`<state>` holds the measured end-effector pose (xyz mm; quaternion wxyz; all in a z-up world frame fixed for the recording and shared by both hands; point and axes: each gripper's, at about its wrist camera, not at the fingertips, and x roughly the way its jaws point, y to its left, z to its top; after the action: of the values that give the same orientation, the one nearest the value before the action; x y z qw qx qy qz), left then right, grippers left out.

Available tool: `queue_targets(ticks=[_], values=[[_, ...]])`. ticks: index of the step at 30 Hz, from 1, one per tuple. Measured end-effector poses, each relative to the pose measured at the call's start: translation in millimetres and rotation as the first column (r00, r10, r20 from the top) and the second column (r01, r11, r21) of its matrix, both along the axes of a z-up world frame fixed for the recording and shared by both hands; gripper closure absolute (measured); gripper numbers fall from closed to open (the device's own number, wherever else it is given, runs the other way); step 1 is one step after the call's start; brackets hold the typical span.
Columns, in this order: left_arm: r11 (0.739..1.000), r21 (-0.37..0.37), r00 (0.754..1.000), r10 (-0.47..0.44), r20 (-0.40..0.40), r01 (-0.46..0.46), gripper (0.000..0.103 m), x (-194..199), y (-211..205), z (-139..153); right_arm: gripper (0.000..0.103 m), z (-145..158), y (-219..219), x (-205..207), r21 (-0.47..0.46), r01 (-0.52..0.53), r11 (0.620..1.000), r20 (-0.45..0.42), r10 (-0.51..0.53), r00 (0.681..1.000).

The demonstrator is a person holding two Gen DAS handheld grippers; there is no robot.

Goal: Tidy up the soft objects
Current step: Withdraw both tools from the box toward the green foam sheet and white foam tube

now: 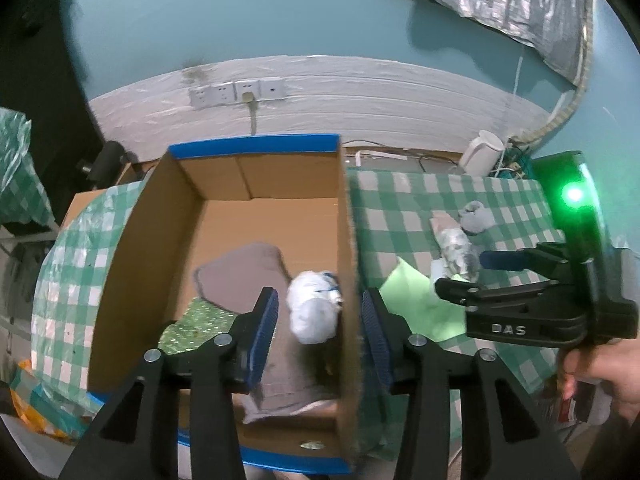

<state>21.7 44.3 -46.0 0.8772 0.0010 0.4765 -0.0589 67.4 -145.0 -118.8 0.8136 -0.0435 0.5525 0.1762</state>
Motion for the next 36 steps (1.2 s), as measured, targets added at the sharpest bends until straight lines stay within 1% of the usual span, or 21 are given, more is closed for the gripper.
queue_targets(ticks=[7, 15, 22, 25, 30, 36], values=[[0.999, 0.01, 0.999, -0.053, 0.004, 0.053, 0.058, -4.4, -29.8, 1.0, 0.033, -24.2, -18.7, 2.5, -0.013, 0.037, 0.999, -0.039, -0.037, 0.999], [0.994, 0.034, 0.994, -0.101, -0.027, 0.102, 0.055, -3.9, -61.9, -9.4, 0.033, -41.0, -38.5, 3.9, -0.008, 0.071, 0.997, -0.068, -0.071, 0.995], [0.987, 0.058, 0.987, -0.143, -0.076, 0.148, 0.055, -2.4, -89.3, -30.6, 0.033, -45.2, -51.5, 8.3, 0.002, 0.103, 0.995, -0.07, -0.103, 0.992], [0.988, 0.055, 0.985, -0.141, -0.095, 0.146, 0.055, -2.7, -96.1, -39.9, 0.033, -48.2, -54.6, 11.9, 0.006, 0.114, 0.993, -0.071, -0.113, 0.991], [0.984, 0.072, 0.981, -0.152, -0.119, 0.161, 0.055, -1.6, -110.5, -54.0, 0.033, -53.8, -57.7, 17.4, 0.002, 0.131, 0.991, -0.069, -0.13, 0.989], [0.987, 0.067, 0.98, -0.138, -0.145, 0.149, 0.054, 1.3, -116.3, -70.2, 0.033, -71.0, -57.9, 25.9, -0.032, 0.134, 0.99, -0.077, -0.136, 0.988]])
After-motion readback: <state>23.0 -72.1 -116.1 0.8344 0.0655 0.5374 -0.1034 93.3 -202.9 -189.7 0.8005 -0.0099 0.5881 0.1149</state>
